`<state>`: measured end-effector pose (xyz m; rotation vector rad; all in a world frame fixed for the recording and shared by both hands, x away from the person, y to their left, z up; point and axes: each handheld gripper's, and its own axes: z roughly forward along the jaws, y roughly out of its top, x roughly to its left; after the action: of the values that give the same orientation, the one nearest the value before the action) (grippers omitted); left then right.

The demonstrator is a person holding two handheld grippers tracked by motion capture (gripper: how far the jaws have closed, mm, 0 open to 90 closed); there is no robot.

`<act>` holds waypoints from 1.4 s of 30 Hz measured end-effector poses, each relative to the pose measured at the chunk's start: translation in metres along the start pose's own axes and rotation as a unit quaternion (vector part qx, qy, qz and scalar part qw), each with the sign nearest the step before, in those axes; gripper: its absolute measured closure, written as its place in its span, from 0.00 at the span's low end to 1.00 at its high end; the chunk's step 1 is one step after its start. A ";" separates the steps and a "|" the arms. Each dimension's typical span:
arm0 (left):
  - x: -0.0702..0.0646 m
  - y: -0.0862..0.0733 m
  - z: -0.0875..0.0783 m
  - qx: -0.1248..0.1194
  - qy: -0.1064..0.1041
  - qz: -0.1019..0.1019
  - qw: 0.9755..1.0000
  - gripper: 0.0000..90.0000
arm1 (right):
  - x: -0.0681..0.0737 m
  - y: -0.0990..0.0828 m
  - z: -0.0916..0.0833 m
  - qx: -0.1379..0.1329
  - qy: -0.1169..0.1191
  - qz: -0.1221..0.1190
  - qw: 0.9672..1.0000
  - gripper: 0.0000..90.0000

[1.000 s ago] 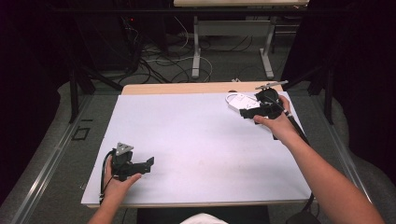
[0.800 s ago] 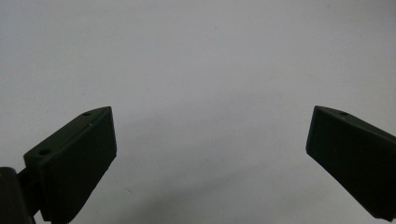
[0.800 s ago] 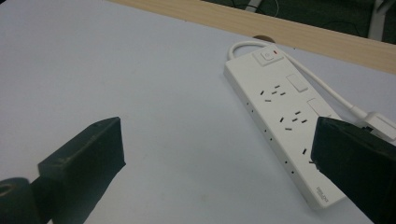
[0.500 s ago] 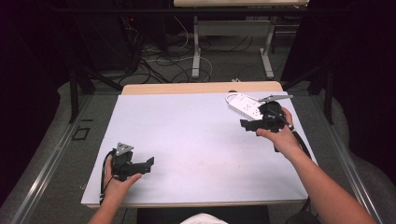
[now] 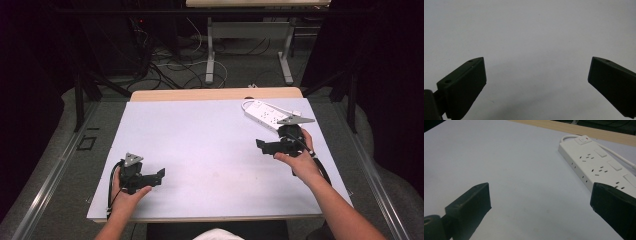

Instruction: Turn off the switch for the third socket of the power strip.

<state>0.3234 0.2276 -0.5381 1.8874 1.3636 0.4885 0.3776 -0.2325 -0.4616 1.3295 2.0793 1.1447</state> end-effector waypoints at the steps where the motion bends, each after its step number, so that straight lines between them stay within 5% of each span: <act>1: 0.000 0.000 0.000 0.000 0.000 0.000 1.000 0.02 | 0.000 -0.002 0.000 0.000 0.003 -0.005 1.000 0.03; 20: -0.001 0.000 0.000 -0.001 0.000 0.002 1.000 0.02 | 0.006 -0.049 0.005 -0.012 -0.011 -0.012 1.000 0.03; 42: -0.001 0.000 0.000 0.000 -0.002 0.006 1.000 0.02 | 0.011 -0.075 0.022 -0.014 -0.005 -0.015 1.000 0.03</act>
<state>0.3230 0.2264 -0.5384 1.8963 1.3514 0.4902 0.3470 -0.2294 -0.5345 1.2846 2.0622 1.1486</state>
